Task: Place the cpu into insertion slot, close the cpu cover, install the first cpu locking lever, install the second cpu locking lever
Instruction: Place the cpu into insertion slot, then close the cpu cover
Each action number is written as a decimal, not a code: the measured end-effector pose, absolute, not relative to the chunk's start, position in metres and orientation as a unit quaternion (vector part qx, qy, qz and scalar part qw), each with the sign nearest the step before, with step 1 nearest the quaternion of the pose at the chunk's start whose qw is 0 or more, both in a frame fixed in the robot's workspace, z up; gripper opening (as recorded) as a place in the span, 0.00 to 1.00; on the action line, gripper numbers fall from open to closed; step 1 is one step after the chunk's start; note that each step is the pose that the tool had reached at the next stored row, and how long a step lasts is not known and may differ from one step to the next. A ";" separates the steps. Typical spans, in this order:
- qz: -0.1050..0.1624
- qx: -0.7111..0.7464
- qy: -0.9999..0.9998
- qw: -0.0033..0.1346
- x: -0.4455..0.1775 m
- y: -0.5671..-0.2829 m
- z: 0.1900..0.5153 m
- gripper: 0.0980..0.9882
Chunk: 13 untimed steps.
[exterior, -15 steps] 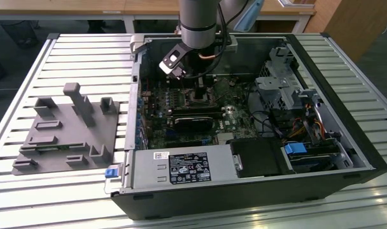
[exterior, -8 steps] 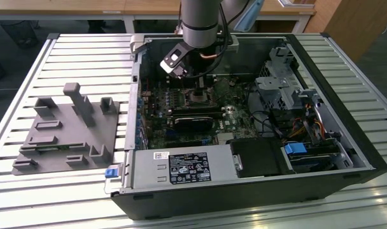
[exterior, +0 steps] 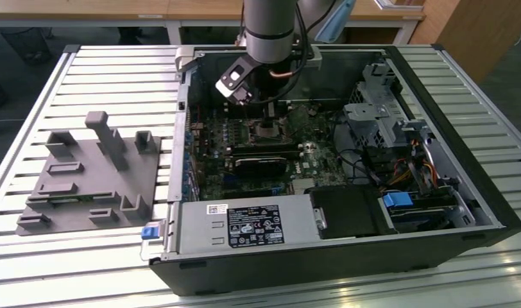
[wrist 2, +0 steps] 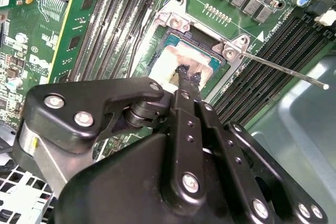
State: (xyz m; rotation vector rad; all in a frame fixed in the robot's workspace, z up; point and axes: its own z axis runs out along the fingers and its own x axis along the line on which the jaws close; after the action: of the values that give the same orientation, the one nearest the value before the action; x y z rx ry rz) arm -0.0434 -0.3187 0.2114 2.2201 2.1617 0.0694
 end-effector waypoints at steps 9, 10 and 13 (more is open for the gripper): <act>0.022 0.716 0.697 0.021 -0.043 -0.319 0.217 0.01; 0.022 0.716 0.697 0.021 -0.043 -0.319 0.218 0.01; 0.022 0.716 0.697 0.021 -0.043 -0.319 0.221 0.01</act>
State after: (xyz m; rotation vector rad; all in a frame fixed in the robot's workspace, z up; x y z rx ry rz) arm -0.0434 -0.3187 0.2206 2.2201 2.1618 0.0694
